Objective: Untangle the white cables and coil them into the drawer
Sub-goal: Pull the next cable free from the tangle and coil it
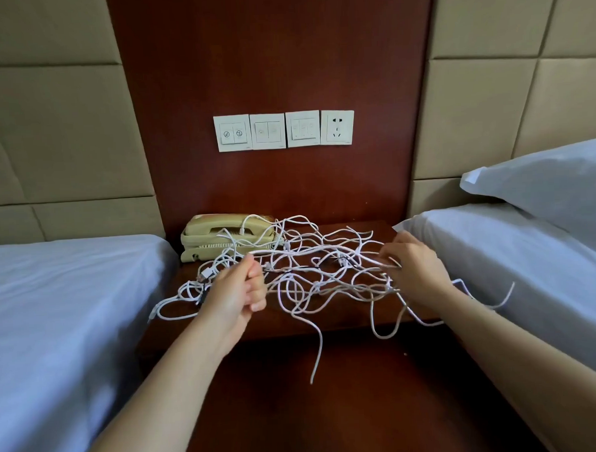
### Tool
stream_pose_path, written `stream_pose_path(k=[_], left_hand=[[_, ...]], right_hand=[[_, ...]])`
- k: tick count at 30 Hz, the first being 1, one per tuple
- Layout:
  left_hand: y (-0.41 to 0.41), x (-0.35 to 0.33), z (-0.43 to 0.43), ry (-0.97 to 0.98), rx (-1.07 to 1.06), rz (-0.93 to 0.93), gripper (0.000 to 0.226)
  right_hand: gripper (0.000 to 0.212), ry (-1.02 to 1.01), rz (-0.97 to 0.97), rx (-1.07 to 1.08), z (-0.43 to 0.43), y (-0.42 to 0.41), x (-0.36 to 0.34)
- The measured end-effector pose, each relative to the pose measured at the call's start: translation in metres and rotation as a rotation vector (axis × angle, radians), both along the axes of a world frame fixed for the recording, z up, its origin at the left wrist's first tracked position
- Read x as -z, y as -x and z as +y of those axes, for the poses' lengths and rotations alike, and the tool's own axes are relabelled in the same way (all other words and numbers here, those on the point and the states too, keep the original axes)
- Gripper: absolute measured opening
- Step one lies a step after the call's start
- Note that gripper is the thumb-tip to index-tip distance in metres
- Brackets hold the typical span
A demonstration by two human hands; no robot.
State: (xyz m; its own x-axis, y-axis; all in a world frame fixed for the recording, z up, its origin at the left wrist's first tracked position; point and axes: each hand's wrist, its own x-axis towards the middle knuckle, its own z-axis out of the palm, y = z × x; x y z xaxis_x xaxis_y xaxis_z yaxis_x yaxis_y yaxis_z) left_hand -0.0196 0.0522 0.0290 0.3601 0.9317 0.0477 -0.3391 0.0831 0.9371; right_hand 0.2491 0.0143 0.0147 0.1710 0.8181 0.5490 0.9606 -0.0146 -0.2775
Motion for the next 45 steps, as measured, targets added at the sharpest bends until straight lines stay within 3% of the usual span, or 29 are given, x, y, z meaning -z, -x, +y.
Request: stream_pose_path(k=[9,12,15,22,28,33,40,43,45], left_hand=[[0.027,0.005,0.026,0.097,-0.212,-0.069,0.042],[0.029,0.009,0.03,0.11,-0.22,-0.071,0.041],[0.031,0.009,0.032,0.125,-0.216,-0.079,0.042],[0.026,0.005,0.023,0.13,-0.181,-0.086,0.043],[0.018,0.003,0.013,0.094,-0.152,-0.084,0.042],[0.012,0.006,0.008,0.08,-0.112,-0.051,0.042],[0.0,-0.001,-0.013,-0.016,0.034,-0.033,0.042],[-0.005,-0.006,-0.022,-0.055,0.088,-0.03,0.043],[-0.005,-0.008,-0.025,-0.064,0.119,-0.04,0.043]], right_hand=[[0.034,0.143,0.165,0.118,0.02,-0.024,-0.031],[0.022,0.101,0.236,0.055,0.024,-0.021,-0.047],[0.012,0.022,0.171,-0.006,0.029,-0.016,-0.063],[0.026,-0.109,-0.011,-0.232,0.041,0.014,-0.091],[0.064,0.453,-0.187,-0.199,0.046,0.022,-0.069],[0.071,0.647,-0.353,-0.174,0.024,0.029,-0.068],[0.043,0.207,-0.052,-0.351,-0.001,0.07,-0.06],[0.044,0.007,-0.066,-0.359,-0.003,0.092,-0.053],[0.04,-0.144,-0.196,-0.302,0.0,0.097,-0.049]])
